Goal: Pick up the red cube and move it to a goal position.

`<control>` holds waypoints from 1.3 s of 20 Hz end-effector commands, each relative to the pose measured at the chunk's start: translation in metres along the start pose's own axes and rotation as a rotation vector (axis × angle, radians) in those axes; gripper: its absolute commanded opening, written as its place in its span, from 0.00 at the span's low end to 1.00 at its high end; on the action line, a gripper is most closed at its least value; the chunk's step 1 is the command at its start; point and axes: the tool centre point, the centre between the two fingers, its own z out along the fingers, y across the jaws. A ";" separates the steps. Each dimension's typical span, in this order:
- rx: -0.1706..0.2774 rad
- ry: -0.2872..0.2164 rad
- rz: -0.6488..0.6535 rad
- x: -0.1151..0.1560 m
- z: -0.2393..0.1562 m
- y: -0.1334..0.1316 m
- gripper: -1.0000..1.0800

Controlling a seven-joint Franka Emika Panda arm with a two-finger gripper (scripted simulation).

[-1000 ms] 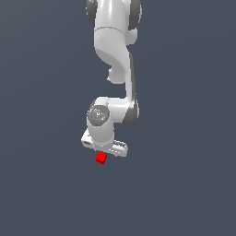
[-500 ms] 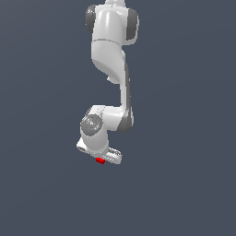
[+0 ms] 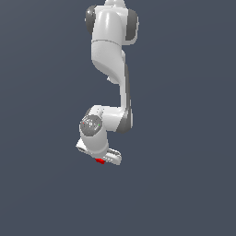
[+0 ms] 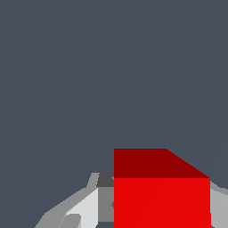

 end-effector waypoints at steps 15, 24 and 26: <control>0.000 0.000 -0.001 -0.006 -0.006 -0.002 0.00; 0.000 0.000 -0.001 -0.031 -0.032 -0.010 0.00; 0.000 0.000 -0.001 -0.040 -0.042 -0.013 0.00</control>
